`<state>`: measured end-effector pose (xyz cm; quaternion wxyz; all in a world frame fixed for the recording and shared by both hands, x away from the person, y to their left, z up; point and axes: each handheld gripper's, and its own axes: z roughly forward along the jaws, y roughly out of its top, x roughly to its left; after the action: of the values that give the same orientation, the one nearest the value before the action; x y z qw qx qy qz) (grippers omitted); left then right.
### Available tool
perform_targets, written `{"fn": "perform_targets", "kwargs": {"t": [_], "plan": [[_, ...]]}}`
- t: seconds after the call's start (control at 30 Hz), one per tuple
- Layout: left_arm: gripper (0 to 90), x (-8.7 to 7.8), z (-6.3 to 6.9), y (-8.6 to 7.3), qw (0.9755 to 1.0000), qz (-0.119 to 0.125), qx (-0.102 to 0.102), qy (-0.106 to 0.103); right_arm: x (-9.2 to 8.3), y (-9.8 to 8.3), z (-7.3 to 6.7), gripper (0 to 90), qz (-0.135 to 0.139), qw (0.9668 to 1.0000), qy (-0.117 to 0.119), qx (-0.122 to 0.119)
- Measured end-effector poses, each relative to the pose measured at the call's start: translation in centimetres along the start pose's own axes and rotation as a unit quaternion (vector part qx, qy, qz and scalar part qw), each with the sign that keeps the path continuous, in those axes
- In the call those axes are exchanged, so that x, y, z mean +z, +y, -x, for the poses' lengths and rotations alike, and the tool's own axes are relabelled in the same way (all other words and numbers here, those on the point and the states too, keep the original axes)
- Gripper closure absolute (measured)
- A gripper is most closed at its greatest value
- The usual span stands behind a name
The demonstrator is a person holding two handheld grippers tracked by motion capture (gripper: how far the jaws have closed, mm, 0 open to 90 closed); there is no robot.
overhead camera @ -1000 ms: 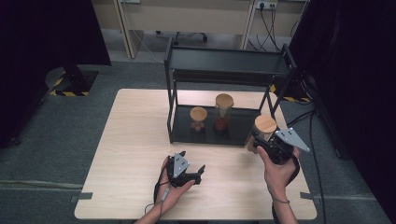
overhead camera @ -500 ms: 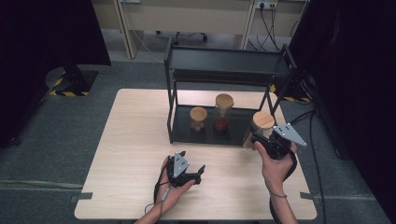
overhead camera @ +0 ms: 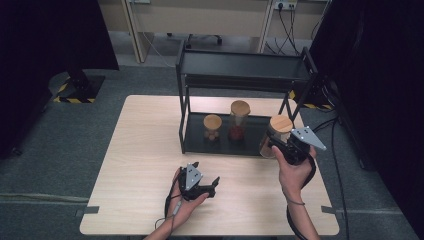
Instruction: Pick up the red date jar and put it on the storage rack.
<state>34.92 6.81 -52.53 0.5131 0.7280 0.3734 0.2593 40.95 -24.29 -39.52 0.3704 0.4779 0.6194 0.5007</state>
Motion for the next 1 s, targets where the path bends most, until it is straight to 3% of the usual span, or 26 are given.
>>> {"fn": "perform_targets", "kwargs": {"t": [1.0], "plan": [[8.1,0.0,0.0,0.0,1.0000,0.000,0.001,0.000,3.3,1.1,1.1,25.5,-0.012,0.9998,-0.017,0.005]]}}
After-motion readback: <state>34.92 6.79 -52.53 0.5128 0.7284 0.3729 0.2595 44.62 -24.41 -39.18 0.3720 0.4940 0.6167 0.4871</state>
